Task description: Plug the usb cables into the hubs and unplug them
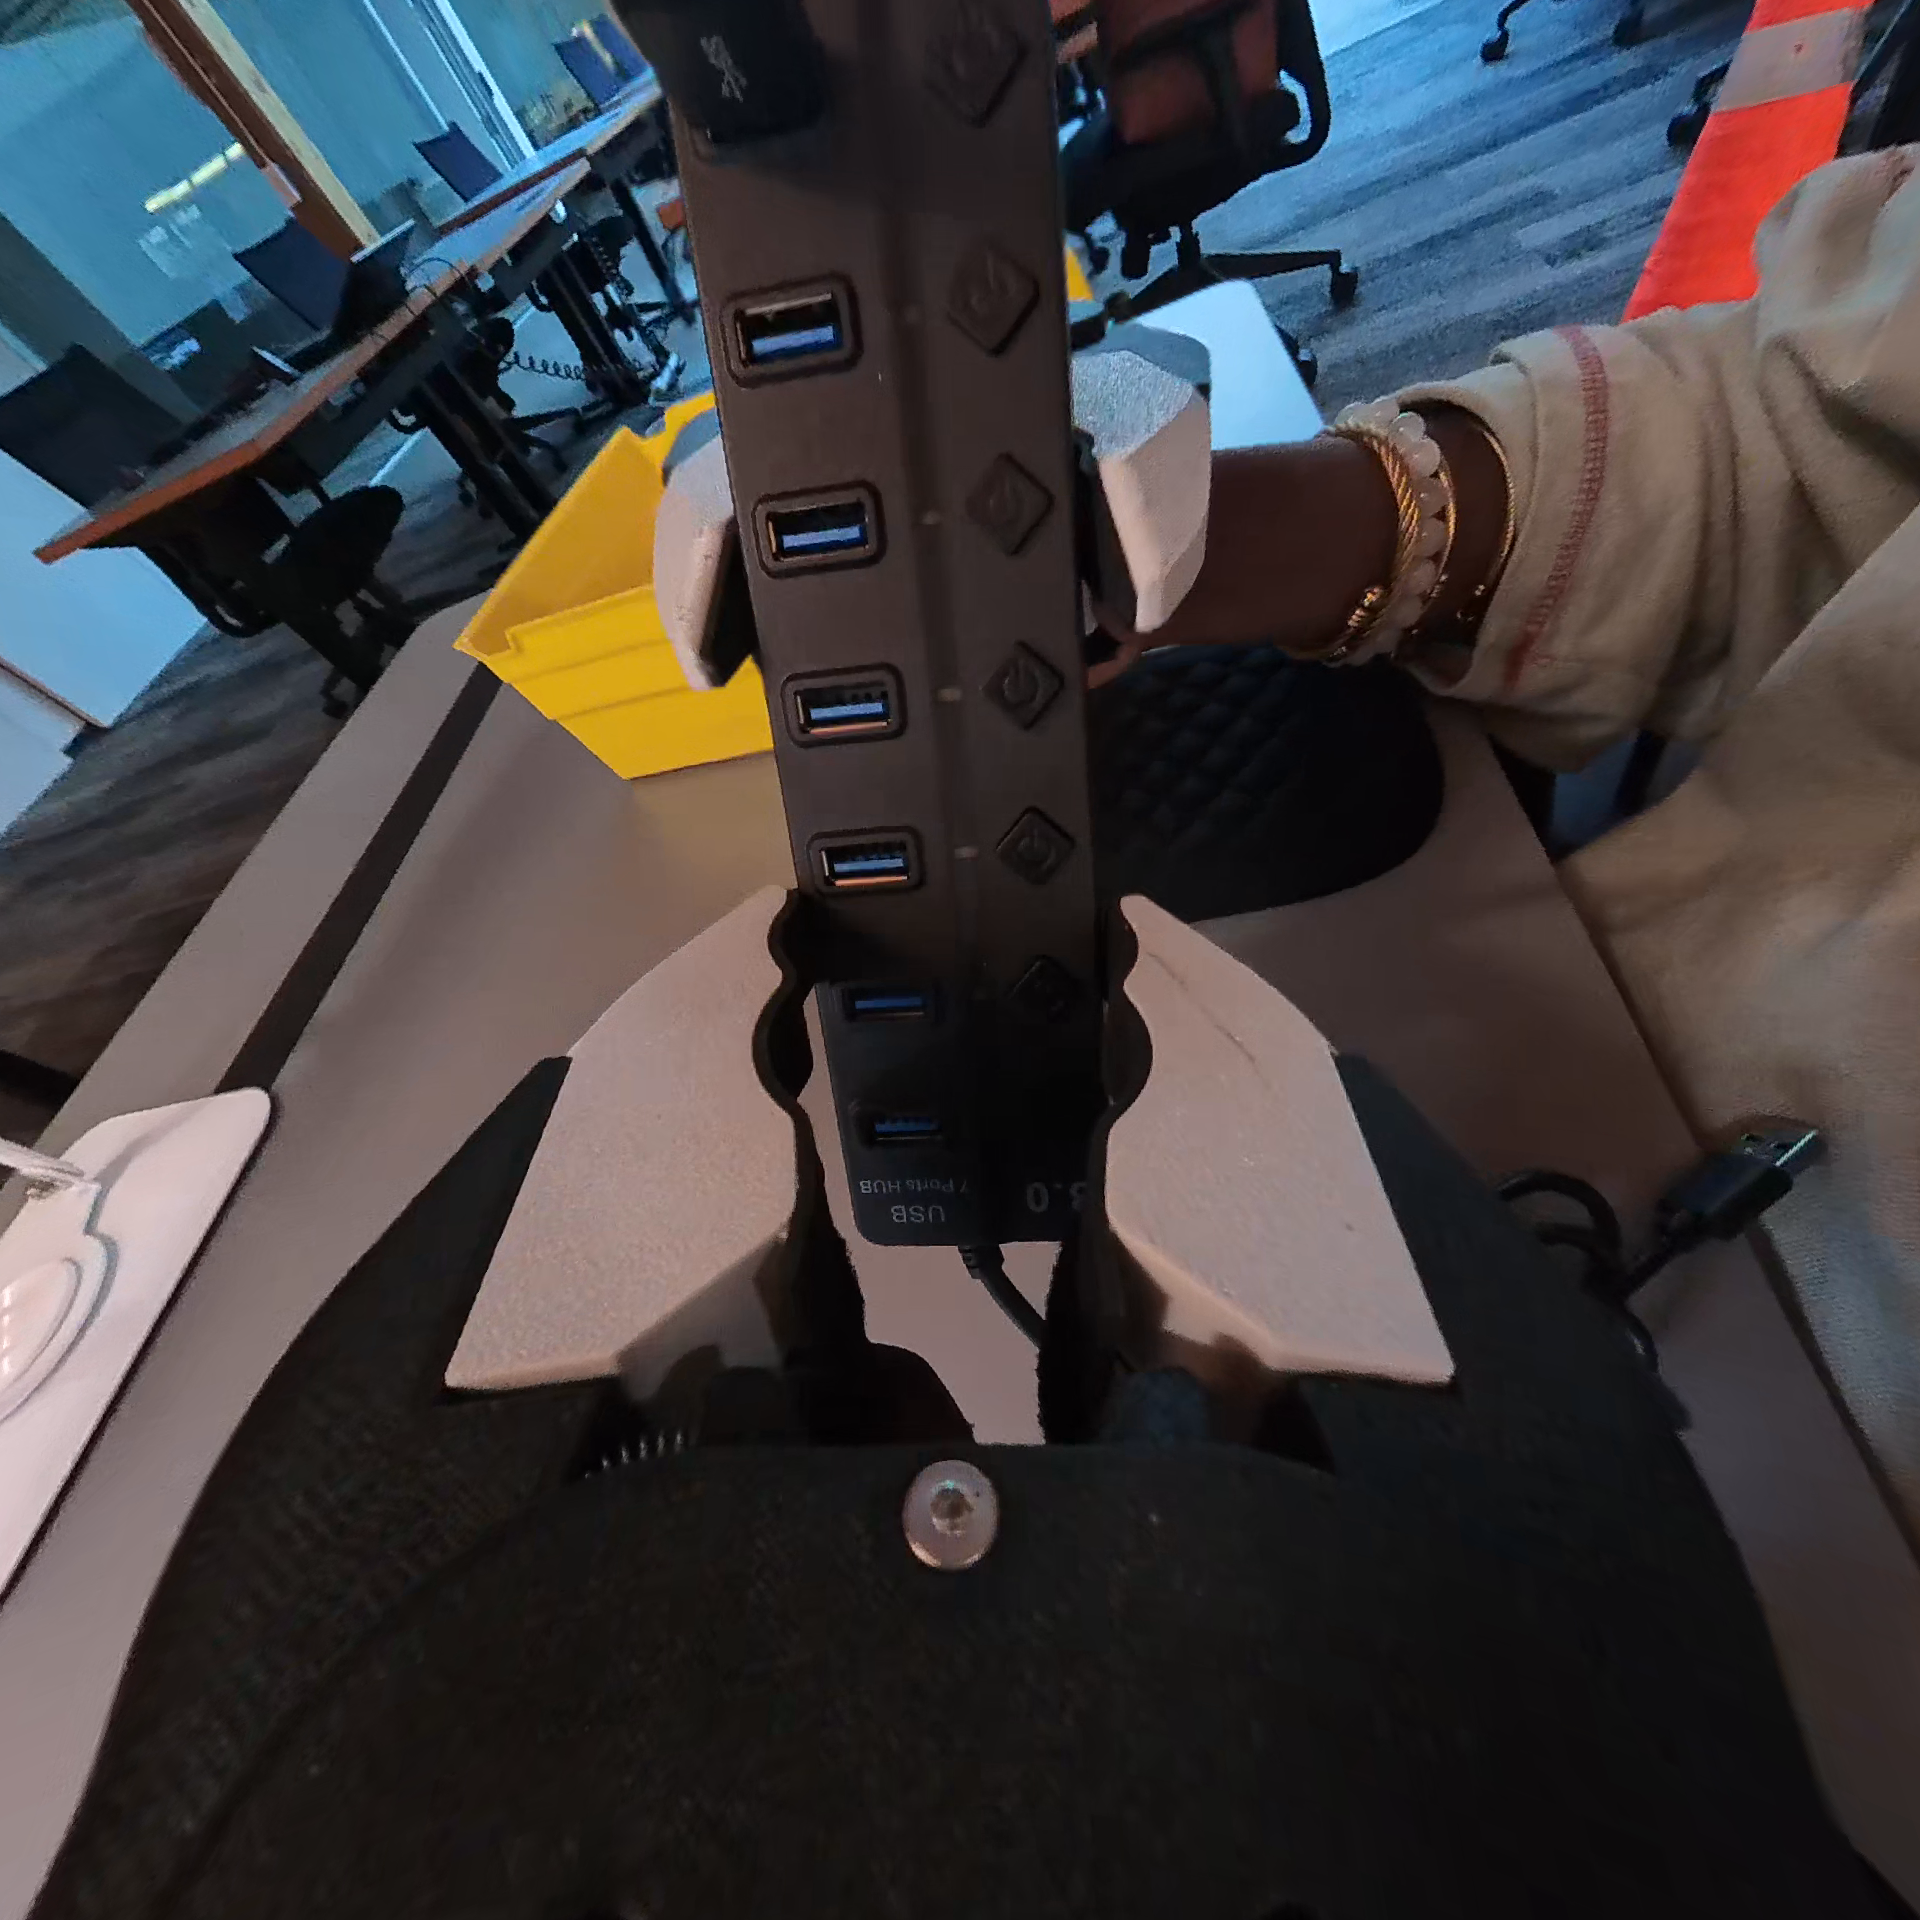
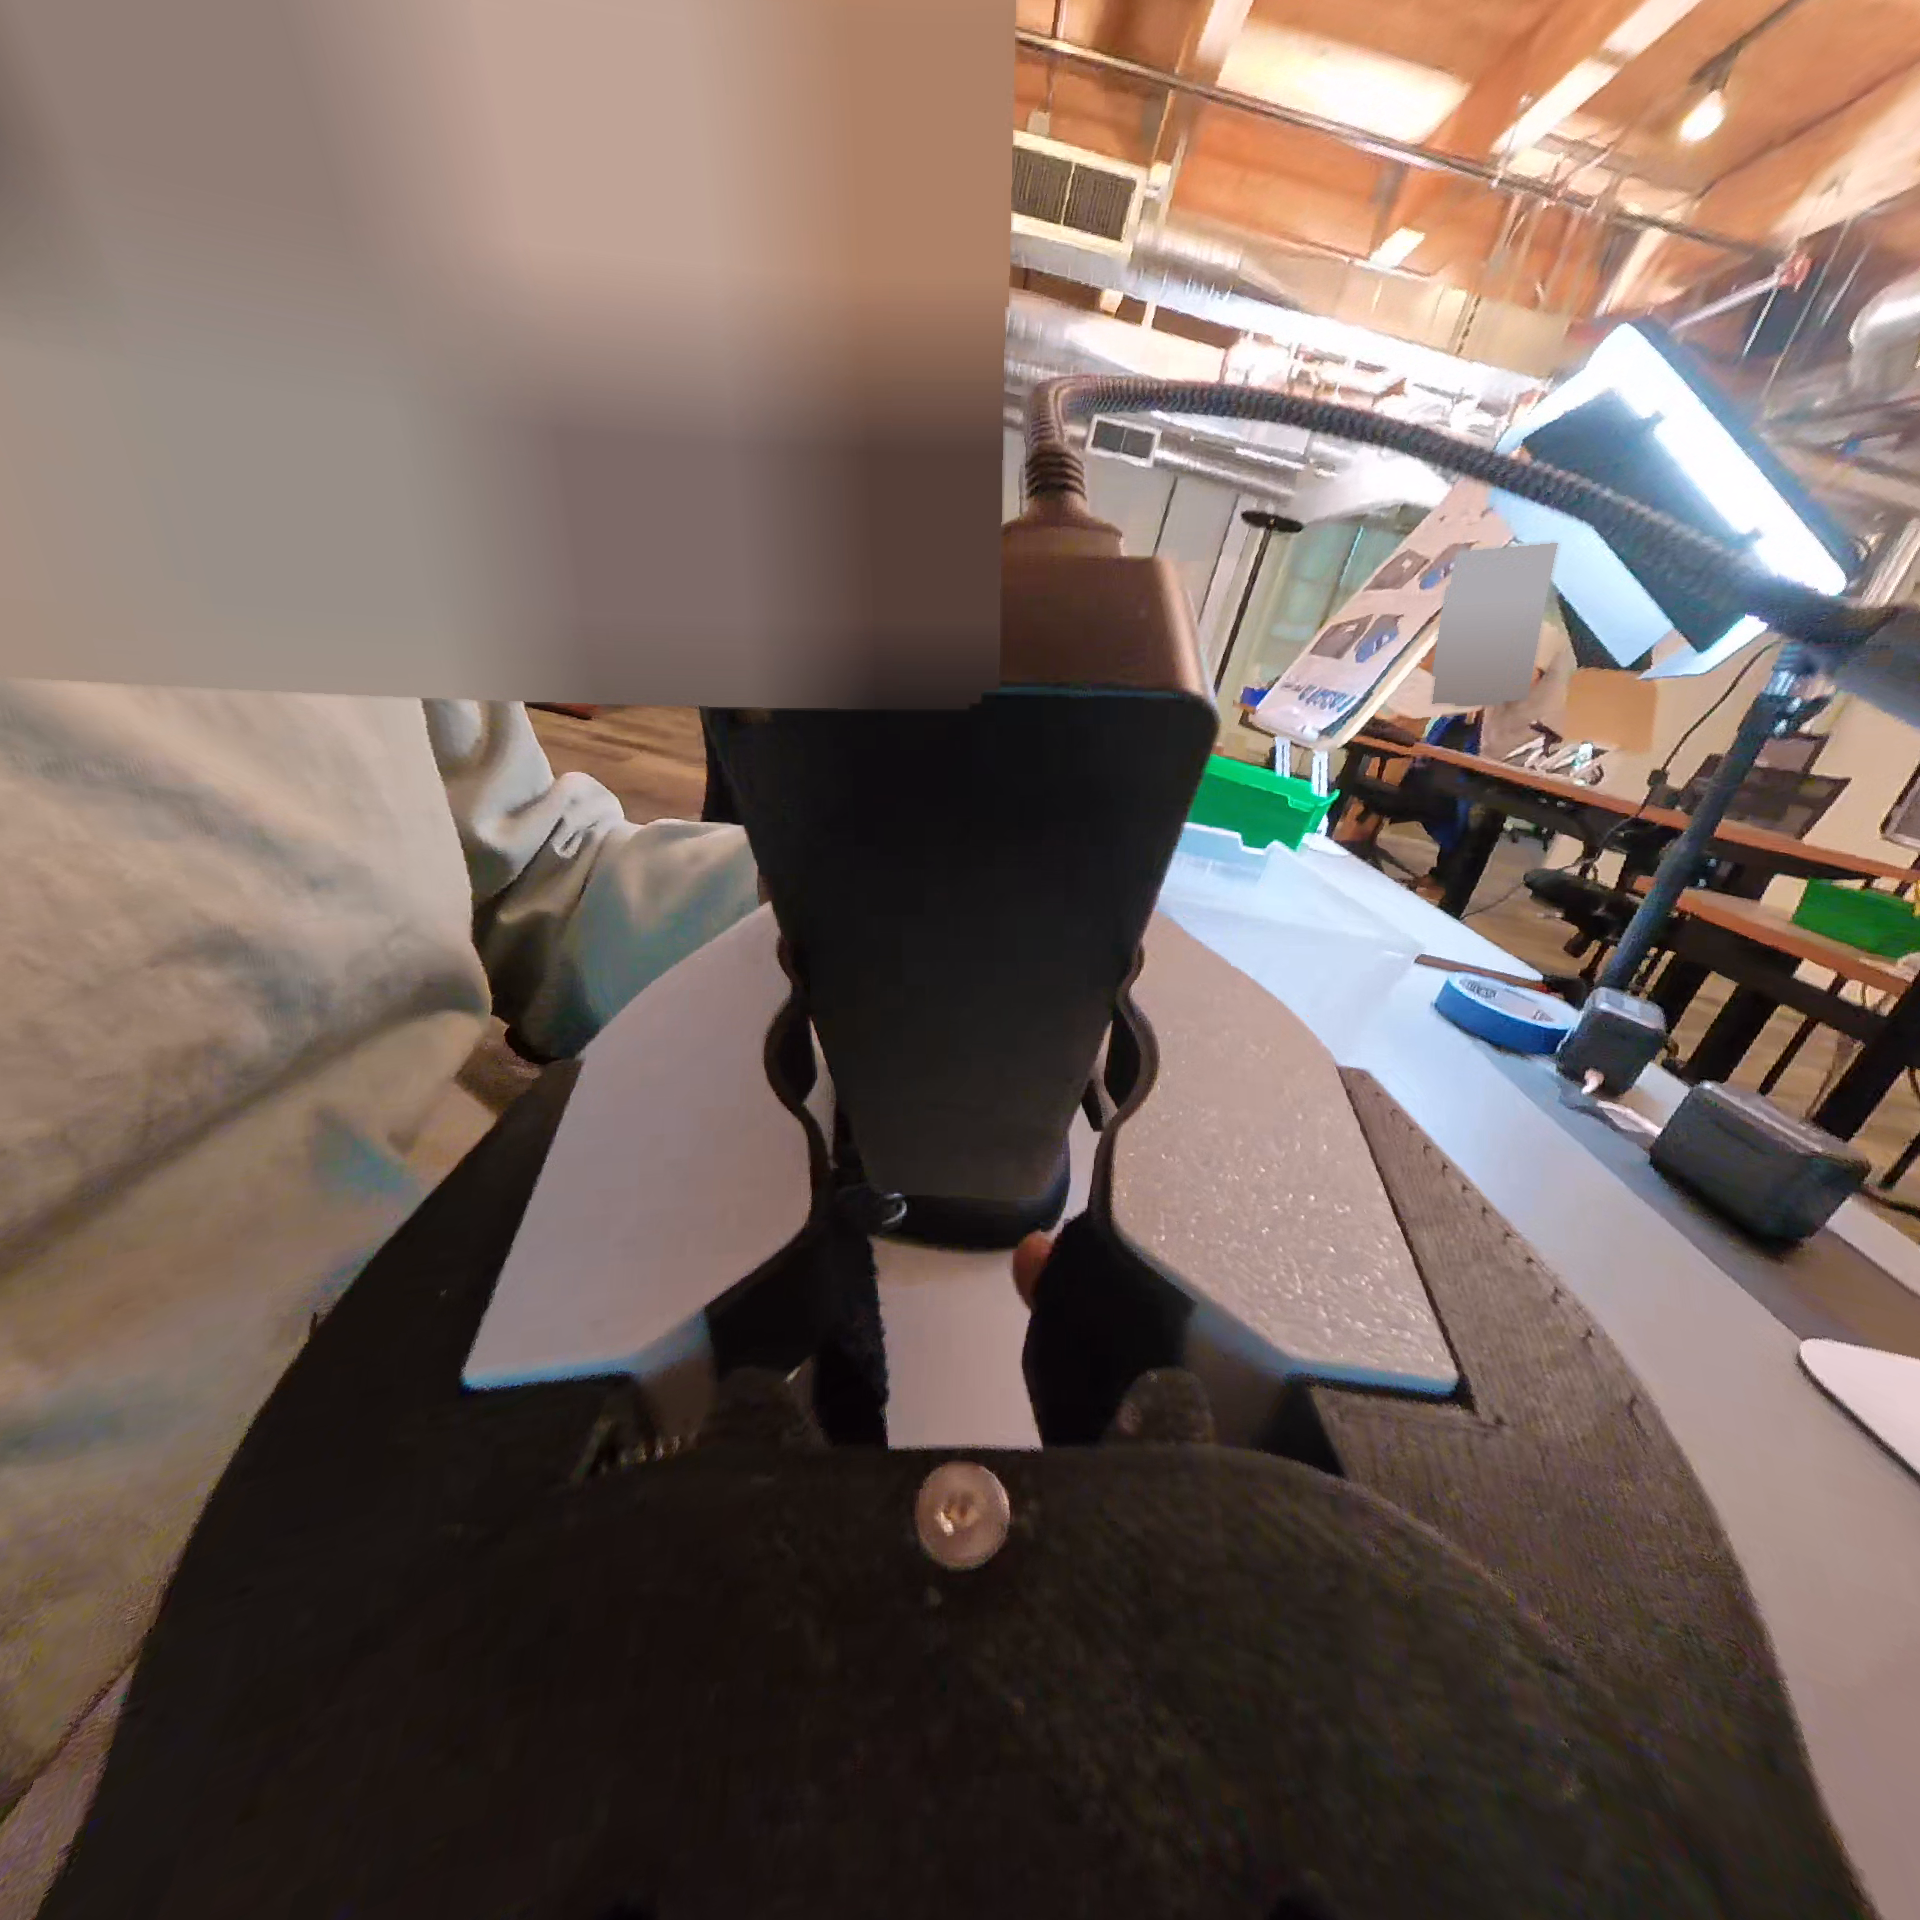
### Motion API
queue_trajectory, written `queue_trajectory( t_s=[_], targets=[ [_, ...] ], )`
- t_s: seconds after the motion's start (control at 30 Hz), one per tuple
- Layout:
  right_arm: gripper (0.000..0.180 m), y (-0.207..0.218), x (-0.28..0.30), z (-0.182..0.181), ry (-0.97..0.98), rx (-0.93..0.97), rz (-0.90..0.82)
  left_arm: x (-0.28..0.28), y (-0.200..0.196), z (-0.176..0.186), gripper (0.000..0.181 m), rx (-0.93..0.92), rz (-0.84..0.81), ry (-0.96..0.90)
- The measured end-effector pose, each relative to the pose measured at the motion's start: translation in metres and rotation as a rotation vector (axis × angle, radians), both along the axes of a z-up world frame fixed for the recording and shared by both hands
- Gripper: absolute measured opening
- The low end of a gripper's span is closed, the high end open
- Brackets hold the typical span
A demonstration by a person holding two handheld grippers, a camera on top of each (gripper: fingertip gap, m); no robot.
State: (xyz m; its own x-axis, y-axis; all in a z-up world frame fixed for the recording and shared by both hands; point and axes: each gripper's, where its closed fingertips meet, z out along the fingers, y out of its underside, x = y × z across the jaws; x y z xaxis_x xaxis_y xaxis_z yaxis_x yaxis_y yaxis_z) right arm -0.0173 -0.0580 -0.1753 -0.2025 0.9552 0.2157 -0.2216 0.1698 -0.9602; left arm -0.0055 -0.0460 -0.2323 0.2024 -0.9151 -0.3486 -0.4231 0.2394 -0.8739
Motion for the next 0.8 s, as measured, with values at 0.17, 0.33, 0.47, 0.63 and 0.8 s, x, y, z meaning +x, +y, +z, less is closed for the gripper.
queue_trajectory(
  t_s=[0.17,0.33,0.47,0.63,0.8],
  targets=[
    [0.055,0.007,-0.001,-0.019,-0.073,-0.016,-0.06,-0.002,0.003,-0.014,0.054,-0.064,0.083,0.017],
    [0.055,0.019,0.01,-0.029,-0.087,-0.088,-0.107,-0.048,-0.016,0.01,0.066,-0.008,0.241,-0.07],
    [0.054,0.022,0.011,-0.037,-0.117,-0.078,-0.146,-0.166,-0.016,0.045,0.058,0.025,0.641,-0.102],
    [0.055,0.019,0.008,-0.033,-0.094,-0.066,-0.155,-0.364,-0.039,0.008,0.055,-0.263,1.416,0.134],
    [0.054,0.019,0.007,-0.033,-0.098,-0.062,-0.164,-0.414,-0.039,-0.049,0.046,-0.655,1.56,0.085]
  ],
)
